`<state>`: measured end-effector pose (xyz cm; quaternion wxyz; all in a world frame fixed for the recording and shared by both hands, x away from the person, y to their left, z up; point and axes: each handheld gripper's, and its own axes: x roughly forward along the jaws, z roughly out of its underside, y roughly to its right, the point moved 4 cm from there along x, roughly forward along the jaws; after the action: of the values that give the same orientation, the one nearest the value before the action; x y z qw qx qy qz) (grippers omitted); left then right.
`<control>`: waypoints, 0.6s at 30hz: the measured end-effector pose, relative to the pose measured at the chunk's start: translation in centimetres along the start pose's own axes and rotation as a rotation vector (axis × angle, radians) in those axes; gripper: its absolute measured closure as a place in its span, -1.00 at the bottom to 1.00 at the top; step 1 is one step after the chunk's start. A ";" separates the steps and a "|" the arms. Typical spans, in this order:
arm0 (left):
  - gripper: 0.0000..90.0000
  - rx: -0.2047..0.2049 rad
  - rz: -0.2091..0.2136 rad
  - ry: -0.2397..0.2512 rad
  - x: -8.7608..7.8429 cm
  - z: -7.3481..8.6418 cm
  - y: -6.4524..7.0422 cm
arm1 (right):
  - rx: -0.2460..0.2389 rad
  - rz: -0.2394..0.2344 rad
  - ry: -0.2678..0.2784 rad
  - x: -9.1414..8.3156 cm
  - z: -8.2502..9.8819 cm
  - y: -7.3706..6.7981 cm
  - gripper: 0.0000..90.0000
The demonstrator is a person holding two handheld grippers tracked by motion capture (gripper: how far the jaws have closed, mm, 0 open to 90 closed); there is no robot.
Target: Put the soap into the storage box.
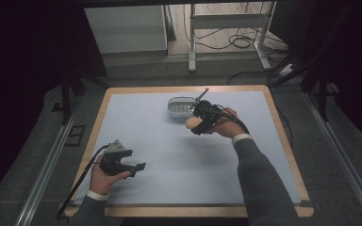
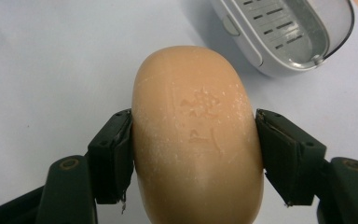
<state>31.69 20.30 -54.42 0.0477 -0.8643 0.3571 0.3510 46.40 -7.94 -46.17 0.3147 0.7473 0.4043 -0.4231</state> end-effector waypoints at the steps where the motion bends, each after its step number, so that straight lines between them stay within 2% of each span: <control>1: -0.61 0.001 0.000 0.000 0.0 0.0 0.0 | 0.006 -0.002 0.001 0.0 -0.1 0.0 -0.29; 18: -0.61 0.004 0.000 -0.003 -0.1 0.0 -0.1 | 0.000 0.002 0.004 0.6 -1.2 1.3 -0.28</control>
<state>31.68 20.41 -54.40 0.0501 -0.8637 0.3576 0.3515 48.17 -7.33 -46.00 0.3143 0.7485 0.4044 -0.4213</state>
